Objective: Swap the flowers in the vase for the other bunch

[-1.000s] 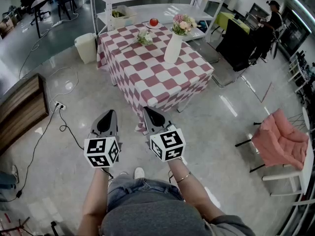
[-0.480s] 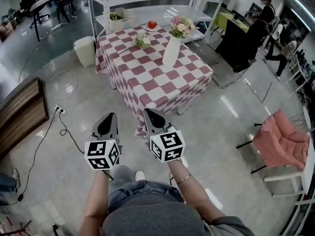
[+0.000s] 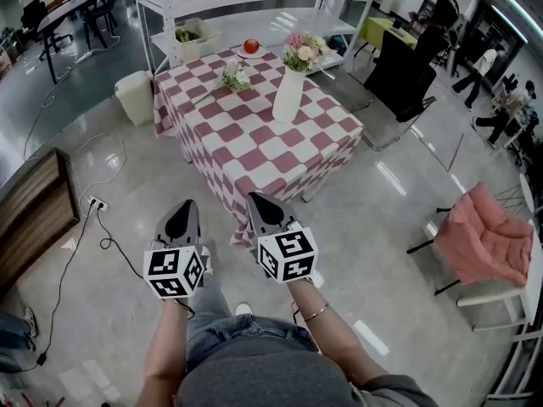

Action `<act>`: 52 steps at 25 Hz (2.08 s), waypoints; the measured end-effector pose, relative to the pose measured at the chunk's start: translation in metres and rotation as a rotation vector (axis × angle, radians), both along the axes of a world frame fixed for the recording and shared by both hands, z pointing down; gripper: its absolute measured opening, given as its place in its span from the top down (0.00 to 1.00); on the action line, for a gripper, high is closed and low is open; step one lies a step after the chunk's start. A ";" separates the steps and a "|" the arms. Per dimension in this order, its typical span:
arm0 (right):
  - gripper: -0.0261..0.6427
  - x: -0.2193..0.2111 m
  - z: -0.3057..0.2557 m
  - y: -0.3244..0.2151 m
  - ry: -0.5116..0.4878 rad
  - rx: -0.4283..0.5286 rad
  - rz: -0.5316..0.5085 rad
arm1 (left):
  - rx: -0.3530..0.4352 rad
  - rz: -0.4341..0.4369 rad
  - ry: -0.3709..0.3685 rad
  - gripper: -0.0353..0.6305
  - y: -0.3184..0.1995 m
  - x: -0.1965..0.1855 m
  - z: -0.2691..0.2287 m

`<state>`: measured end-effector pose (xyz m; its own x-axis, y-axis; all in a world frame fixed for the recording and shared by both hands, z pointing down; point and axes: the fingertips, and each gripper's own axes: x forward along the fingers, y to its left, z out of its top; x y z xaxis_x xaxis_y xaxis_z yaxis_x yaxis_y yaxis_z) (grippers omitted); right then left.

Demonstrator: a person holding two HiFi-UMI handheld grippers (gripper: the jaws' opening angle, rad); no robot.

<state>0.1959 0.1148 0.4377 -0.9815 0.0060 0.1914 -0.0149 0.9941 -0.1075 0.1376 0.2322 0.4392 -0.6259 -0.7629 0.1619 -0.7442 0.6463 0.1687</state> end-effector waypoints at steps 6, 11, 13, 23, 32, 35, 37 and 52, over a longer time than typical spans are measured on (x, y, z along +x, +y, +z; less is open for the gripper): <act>0.95 -0.048 0.007 -0.019 0.035 -0.002 0.049 | -0.001 0.056 0.024 0.92 -0.030 -0.057 0.009; 0.95 -0.107 0.011 -0.039 0.043 -0.009 0.096 | 0.013 0.105 0.036 0.92 -0.054 -0.120 0.012; 0.95 -0.132 0.013 -0.047 0.049 -0.012 0.123 | 0.021 0.120 0.051 0.92 -0.061 -0.148 0.013; 0.95 -0.234 0.024 -0.088 0.095 -0.030 0.260 | -0.013 0.215 0.054 0.92 -0.100 -0.270 0.015; 0.95 -0.256 0.026 -0.135 0.122 -0.027 0.439 | -0.024 0.389 0.035 0.92 -0.156 -0.318 0.010; 0.95 -0.244 0.027 -0.155 0.136 -0.022 0.502 | -0.023 0.461 0.034 0.92 -0.183 -0.314 0.008; 0.95 -0.233 0.028 -0.167 0.142 -0.027 0.543 | -0.026 0.506 0.029 0.92 -0.200 -0.308 0.006; 0.95 -0.164 0.017 -0.249 0.126 -0.043 0.706 | 0.001 0.714 -0.030 0.88 -0.327 -0.246 -0.035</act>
<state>0.0318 -0.1346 0.4552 -0.7244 -0.6120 0.3172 -0.6677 0.7374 -0.1020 -0.1084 -0.0944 0.4040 0.0225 -0.9882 0.1515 -0.9899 -0.0008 0.1419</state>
